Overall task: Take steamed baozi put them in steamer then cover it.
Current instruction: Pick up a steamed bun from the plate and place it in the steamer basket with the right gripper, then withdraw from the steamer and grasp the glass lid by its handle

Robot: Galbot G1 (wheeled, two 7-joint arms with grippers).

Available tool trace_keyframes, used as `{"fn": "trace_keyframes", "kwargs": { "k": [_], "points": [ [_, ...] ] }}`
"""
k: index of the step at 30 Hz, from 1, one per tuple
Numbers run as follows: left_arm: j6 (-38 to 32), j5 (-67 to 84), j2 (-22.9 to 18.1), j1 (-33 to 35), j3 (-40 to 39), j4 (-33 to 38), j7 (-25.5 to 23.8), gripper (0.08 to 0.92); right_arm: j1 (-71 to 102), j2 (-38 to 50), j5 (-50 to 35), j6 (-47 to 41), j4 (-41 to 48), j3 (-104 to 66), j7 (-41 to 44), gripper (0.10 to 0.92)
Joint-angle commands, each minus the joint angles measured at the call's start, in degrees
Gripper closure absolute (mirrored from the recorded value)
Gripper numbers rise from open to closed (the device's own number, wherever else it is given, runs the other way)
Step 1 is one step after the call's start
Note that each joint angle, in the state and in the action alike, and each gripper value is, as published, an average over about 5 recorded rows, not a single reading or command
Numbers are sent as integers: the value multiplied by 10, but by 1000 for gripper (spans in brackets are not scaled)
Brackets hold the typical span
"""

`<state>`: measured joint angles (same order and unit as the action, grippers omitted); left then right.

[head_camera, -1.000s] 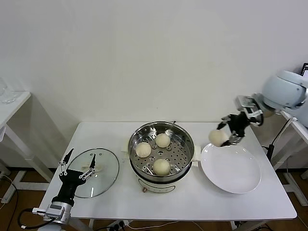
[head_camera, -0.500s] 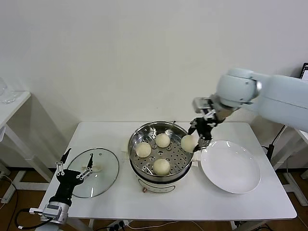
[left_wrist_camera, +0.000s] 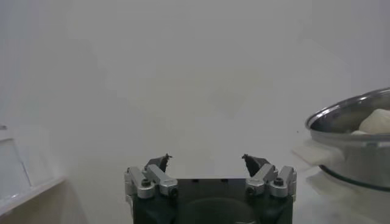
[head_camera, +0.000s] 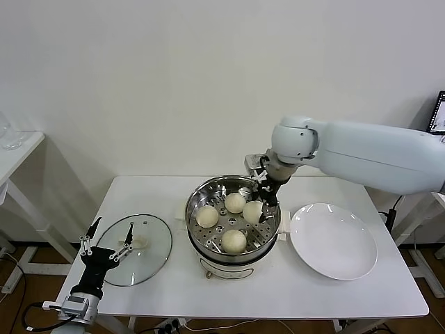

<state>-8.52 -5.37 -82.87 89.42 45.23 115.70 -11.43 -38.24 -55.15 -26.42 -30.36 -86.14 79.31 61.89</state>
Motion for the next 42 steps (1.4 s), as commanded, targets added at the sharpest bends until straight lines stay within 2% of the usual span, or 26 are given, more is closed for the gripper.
{"fn": "trace_keyframes", "kwargs": {
  "k": [1,18,20,26,36,39,42],
  "points": [
    [0,1,0,-1,1,-2,-1,177,53,-29,34,-2,38,-15,1,338],
    [-5,1,1,-1,4,-4,-1,177,69,-13,46,-2,32,-21,0,337],
    [-5,1,0,-1,4,-4,-1,177,68,-10,42,-3,27,-22,0,323],
    [-4,1,0,-2,3,-4,-1,177,50,15,34,1,16,-32,5,214],
    [-12,-6,0,-4,0,-7,-1,177,41,159,-16,20,-22,-140,28,203],
    [-29,-17,1,-5,-4,-7,-3,177,96,218,-20,36,-41,-212,21,203],
    [-31,-22,4,-8,-6,-6,-4,177,205,276,-43,70,-64,-344,-22,203]
  ]
}}
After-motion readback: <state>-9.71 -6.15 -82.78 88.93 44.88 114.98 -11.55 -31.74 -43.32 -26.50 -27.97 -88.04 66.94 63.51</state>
